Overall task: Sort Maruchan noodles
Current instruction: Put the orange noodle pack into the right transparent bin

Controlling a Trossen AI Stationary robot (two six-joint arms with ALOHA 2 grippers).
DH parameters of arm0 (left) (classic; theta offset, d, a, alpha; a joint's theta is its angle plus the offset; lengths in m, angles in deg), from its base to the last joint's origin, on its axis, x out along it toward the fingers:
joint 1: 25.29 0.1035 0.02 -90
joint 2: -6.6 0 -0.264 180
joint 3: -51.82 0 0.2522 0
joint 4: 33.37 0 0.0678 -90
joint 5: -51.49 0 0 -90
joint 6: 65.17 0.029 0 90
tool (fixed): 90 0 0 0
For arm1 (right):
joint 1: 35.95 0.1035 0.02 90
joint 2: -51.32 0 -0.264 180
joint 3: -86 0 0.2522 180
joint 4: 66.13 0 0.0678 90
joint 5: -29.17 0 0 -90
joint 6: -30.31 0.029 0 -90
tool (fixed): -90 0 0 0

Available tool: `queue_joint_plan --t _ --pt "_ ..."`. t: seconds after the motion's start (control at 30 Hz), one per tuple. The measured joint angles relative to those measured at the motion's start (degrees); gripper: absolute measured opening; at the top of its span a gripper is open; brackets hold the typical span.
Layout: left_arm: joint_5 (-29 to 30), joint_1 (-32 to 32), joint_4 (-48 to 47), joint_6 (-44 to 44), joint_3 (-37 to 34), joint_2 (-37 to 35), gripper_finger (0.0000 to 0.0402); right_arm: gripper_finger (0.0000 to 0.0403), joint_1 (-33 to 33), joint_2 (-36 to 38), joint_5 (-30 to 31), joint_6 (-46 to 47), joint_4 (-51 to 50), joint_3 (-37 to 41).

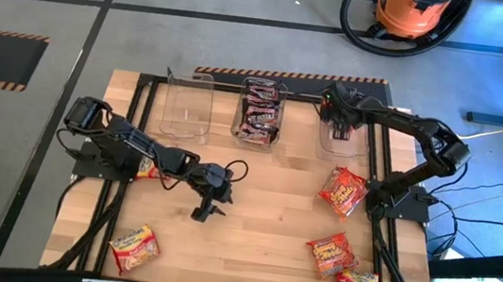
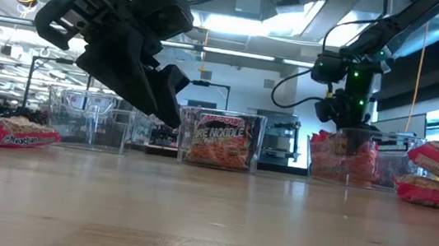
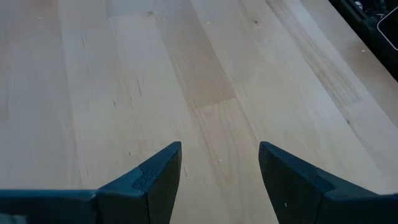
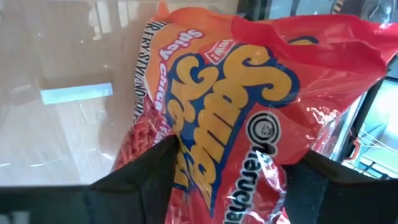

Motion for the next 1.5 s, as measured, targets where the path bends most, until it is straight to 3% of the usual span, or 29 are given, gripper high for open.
queue_joint_plan --t 0.53,0.67,1.17,1.3,1.5 --pt "-4.6 0.0 0.0 0.0 0.0 0.0 0.0209 0.024 -0.4 0.0 -3.6 2.5 -0.2 0.1" --pt "-5.6 0.0 0.0 0.0 0.0 0.0 0.0209 0.0262 -0.1 0.0 0.1 3.8 -0.3 0.0" --pt "-5.1 0.0 0.0 0.0 0.0 0.0 0.0209 0.0282 2.8 0.7 0.4 14.2 -15.4 -9.1" --pt "-5.2 0.0 0.1 -0.5 0.0 0.0 0.0209 0.0282 6.3 0.7 0.3 22.2 -26.1 -13.3" --pt "-5.1 0.0 1.0 -2.0 0.0 0.0 0.0209 0.0282 14.6 1.9 -3.7 41.5 -40.5 -17.3"
